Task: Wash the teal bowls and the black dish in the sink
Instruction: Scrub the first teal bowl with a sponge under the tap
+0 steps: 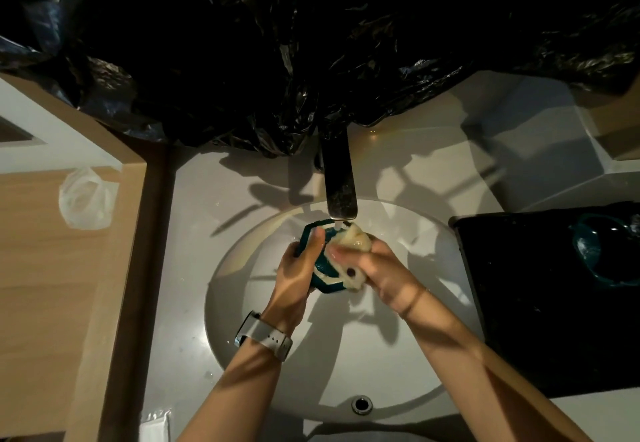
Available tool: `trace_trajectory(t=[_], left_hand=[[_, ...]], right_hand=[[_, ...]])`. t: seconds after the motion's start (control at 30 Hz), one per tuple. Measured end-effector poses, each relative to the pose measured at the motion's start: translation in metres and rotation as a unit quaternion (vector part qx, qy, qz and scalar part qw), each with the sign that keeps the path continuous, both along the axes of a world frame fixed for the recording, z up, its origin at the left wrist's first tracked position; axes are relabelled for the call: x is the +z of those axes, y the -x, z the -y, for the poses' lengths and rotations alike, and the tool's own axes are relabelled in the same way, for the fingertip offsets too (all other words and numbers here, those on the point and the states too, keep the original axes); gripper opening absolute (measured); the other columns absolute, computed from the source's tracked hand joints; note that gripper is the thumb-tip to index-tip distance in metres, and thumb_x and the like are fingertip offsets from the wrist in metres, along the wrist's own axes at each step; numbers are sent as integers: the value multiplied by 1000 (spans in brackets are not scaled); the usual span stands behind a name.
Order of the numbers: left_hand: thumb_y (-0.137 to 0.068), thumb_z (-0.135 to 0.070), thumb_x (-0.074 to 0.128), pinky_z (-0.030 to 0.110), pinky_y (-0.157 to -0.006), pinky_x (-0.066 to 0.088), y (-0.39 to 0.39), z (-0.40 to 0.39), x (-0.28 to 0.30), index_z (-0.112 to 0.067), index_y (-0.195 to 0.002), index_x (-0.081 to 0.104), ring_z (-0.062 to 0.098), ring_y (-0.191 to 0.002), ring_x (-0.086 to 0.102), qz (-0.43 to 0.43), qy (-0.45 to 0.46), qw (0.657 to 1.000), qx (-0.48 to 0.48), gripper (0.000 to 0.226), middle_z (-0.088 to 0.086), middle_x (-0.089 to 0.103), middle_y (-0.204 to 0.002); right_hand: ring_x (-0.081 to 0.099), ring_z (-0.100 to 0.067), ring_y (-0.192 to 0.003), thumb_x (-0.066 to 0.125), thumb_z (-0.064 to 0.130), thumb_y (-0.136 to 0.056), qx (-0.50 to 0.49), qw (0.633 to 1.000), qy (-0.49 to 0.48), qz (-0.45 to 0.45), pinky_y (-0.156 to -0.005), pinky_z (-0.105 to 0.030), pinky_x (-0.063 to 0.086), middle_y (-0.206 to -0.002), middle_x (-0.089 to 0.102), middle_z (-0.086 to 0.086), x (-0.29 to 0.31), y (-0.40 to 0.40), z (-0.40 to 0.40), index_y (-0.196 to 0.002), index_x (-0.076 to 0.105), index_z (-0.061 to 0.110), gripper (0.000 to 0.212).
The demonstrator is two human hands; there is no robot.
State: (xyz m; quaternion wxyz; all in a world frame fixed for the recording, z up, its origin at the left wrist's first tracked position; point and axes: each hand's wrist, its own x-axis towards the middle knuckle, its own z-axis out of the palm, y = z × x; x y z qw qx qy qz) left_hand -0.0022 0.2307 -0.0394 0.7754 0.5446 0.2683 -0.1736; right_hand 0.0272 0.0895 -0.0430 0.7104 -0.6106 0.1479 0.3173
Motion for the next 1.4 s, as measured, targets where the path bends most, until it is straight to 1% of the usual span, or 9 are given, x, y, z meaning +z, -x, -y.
trace_trajectory(t=[0.3, 0.4, 0.53, 0.73, 0.83, 1.03, 1.17, 1.3, 1.4], left_hand=[[-102, -48, 29, 56, -108, 41, -12, -28, 2, -4, -142, 47, 39, -131, 51, -28, 197, 980, -32, 62, 21, 56, -139], [-105, -24, 38, 45, -94, 55, -8, -23, 6, 3, -140, 46, 34, -118, 63, -1, 171, 985, -24, 45, 19, 66, -126], [-97, -22, 54, 64, -102, 44, -12, -7, 13, 4, -131, 54, 46, -122, 56, 29, 98, 995, -14, 43, 26, 61, -129], [-102, -14, 48, 46, -101, 51, -4, -1, 12, 3, -125, 61, 35, -115, 64, 53, 18, 998, -19, 32, 21, 68, -123], [-102, -14, 48, 46, -100, 50, -3, 1, 10, 2, -125, 61, 36, -115, 64, 47, -3, 999, -17, 30, 22, 68, -121], [-100, -17, 53, 38, -86, 57, -6, -3, 12, 3, -110, 63, 32, -94, 69, 48, -69, 995, -49, 24, 16, 72, -100], [-101, -7, 49, 48, -96, 53, -9, -7, 9, 3, -112, 65, 39, -107, 65, 31, -74, 997, -14, 22, 23, 70, -111], [-99, -7, 53, 52, -94, 49, -4, -11, 6, 6, -111, 63, 41, -101, 65, 33, -84, 995, -49, 21, 25, 69, -105], [-101, -10, 50, 40, -80, 58, -7, -17, 6, 2, -104, 64, 35, -91, 68, 31, -94, 994, -49, 19, 19, 71, -97]], right_hand=[[72, -23, -89, 56, 38, -91, -134, 984, -107, -44, -70, -34, 57, -98, 74, -12, -10, -3, -17, -102, 70, 15, 29], [73, -13, -76, 45, 27, -101, -180, 982, -50, -24, -67, -29, 56, -80, 76, -2, -19, 0, -17, -79, 78, 21, 40], [69, -24, -91, 41, 57, -94, -120, 991, 26, 53, -74, -37, 57, -106, 71, -13, -17, 18, -24, -119, 63, 17, 52], [52, -26, -122, 35, 18, -103, -154, 973, 35, 168, -110, -36, 39, -123, 56, -9, -3, 41, -24, -137, 43, 3, 37], [43, -19, -134, 45, 32, -100, -90, 958, 143, 231, -116, -36, 29, -140, 48, -8, 12, 41, -29, -145, 35, 11, 50], [62, -9, -105, 41, 31, -93, 32, 929, 190, 315, -91, -25, 49, -117, 63, -3, 4, 5, -19, -123, 56, 16, 36], [39, -3, -121, 46, 28, -96, 99, 889, 243, 376, -107, -20, 29, -134, 44, 15, -15, 24, -15, -119, 64, 20, 31], [51, -26, -115, 66, 44, -85, 28, 949, 148, 276, -100, -39, 46, -122, 49, -4, -9, 6, -19, -96, 74, 33, 18], [61, -17, -93, 71, 11, -84, -19, 977, 70, 202, -84, -27, 52, -108, 52, -20, -8, -16, -20, -96, 67, -6, 21]])
